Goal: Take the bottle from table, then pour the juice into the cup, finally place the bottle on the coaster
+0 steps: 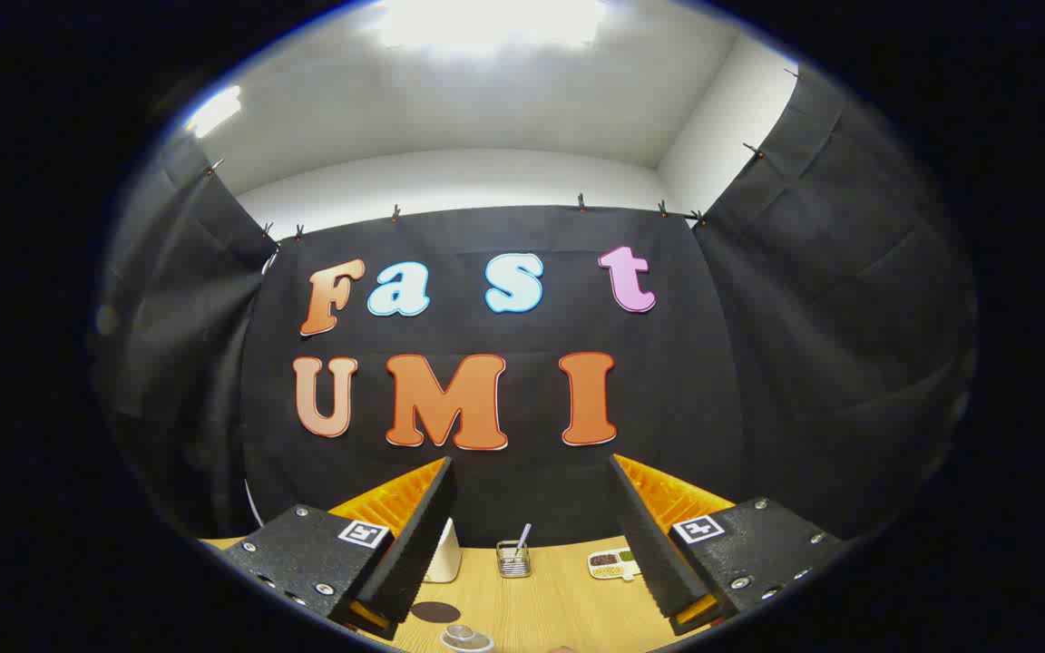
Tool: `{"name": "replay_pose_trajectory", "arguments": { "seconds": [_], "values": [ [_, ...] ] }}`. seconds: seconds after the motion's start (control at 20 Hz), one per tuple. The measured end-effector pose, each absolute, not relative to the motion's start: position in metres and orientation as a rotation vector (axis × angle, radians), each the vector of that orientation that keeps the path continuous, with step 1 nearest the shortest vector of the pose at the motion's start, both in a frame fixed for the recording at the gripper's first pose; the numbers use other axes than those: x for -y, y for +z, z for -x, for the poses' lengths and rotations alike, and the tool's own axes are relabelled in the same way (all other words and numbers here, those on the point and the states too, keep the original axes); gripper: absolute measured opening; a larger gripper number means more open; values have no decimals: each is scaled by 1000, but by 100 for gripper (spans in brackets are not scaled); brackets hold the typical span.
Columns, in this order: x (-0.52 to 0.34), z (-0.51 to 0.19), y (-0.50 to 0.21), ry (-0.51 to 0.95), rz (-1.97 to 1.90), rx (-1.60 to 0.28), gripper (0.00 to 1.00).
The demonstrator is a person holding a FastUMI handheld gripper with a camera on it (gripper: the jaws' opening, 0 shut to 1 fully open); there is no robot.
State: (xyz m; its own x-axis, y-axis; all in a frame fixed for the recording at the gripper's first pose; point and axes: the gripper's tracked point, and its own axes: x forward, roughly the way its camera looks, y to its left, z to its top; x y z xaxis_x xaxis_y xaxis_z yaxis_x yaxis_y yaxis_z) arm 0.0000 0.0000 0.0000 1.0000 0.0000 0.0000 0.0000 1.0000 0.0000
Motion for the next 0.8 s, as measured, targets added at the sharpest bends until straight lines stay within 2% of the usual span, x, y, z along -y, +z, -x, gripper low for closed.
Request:
{"name": "replay_pose_trajectory", "arguments": {
  "seconds": [0.8],
  "values": [
    [-15,1,8,28,11,-19,98]
  ]
}}
